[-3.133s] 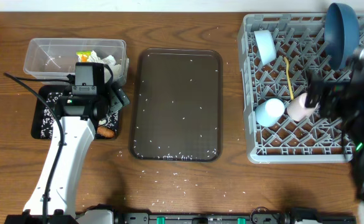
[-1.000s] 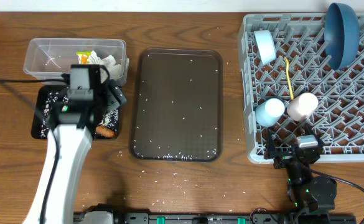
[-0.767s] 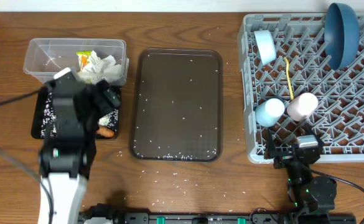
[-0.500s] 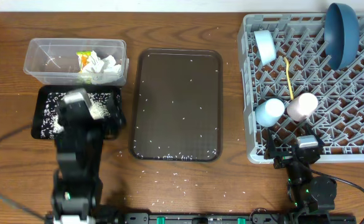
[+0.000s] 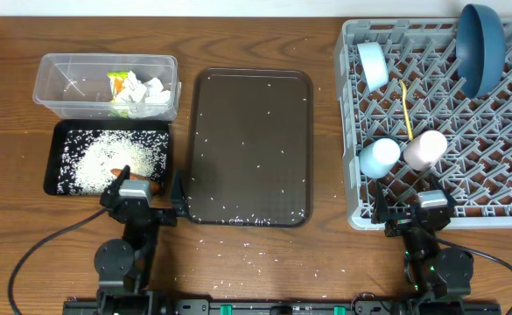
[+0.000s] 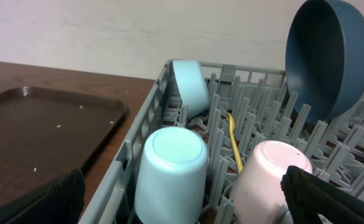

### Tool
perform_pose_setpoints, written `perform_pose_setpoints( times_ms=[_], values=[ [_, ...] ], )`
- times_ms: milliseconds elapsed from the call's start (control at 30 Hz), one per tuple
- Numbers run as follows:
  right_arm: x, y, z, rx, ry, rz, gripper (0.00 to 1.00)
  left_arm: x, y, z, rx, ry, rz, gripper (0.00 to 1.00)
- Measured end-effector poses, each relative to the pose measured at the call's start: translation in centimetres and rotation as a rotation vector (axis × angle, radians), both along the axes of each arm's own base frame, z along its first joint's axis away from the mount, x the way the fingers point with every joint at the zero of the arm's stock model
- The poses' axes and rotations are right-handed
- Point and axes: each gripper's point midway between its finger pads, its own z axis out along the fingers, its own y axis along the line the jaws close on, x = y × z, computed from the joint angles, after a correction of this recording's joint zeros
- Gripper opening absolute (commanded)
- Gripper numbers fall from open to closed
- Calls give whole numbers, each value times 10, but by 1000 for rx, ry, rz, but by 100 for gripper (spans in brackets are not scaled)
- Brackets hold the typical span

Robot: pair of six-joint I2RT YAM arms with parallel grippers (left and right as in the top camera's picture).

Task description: Sort waste into correct bins and load items into the dishwasher rack

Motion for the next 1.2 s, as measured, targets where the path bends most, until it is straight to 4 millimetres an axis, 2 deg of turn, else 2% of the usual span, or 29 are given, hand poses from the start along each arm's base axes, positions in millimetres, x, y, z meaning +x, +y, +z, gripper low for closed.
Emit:
perform_pose_setpoints(
  times_ms=[267, 433, 1200],
  values=[
    [0, 0, 0, 0, 0, 0, 99, -4, -5, -13, 28, -26, -30, 97],
    [0, 0, 0, 0, 0, 0, 99, -6, -5, -38, 34, 49, -31, 97],
    [0, 0, 0, 0, 0, 0, 99, -7, -4, -37, 38, 48, -24, 97]
  ],
)
